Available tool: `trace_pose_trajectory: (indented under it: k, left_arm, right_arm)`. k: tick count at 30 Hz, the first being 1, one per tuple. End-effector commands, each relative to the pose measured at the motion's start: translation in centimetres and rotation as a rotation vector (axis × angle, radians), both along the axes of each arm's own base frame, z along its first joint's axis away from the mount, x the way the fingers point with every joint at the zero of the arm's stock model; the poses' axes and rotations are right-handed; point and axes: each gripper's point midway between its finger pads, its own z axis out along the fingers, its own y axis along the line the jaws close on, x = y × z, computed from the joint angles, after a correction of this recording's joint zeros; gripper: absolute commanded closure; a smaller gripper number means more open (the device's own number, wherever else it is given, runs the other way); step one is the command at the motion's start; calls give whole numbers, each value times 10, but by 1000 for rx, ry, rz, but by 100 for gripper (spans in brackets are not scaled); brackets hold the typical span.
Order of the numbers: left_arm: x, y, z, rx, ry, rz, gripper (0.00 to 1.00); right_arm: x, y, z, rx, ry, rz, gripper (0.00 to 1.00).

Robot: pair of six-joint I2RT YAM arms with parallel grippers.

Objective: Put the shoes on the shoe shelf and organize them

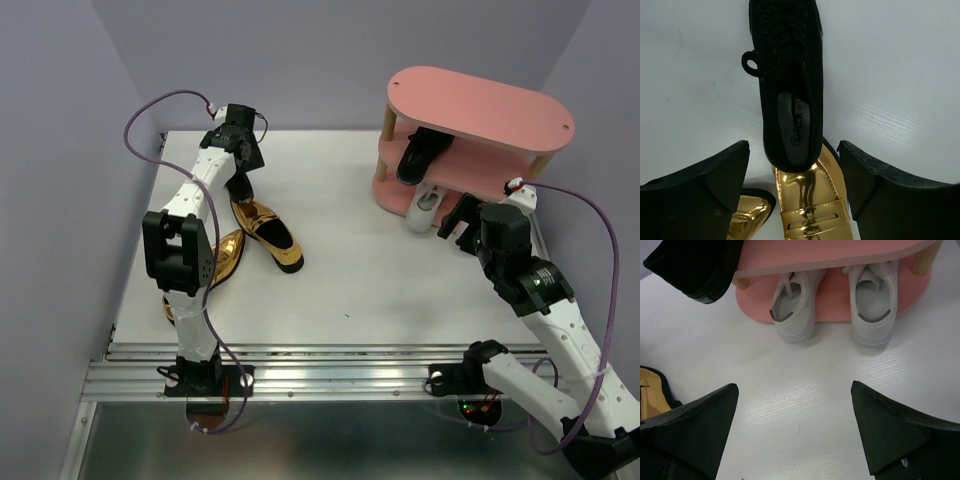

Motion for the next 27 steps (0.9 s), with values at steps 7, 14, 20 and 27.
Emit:
trace_pose_trajectory:
  k: [7,14,20,27]
  left_arm:
    - [5,9,-23,77,47,34,23]
    - [-2,11,-41,88,90,42,30]
    - [-6,12,-53,99,124,31,34]
    - [-6,7,-47,65,110,26,100]
  right_arm:
    - [5,4,22,34,-74,5,0]
    - [6,7,22,40,-71,17,0]
    - [7,11,26,63,-81,29,0]
    - [4,7,28,59,-87,17,0]
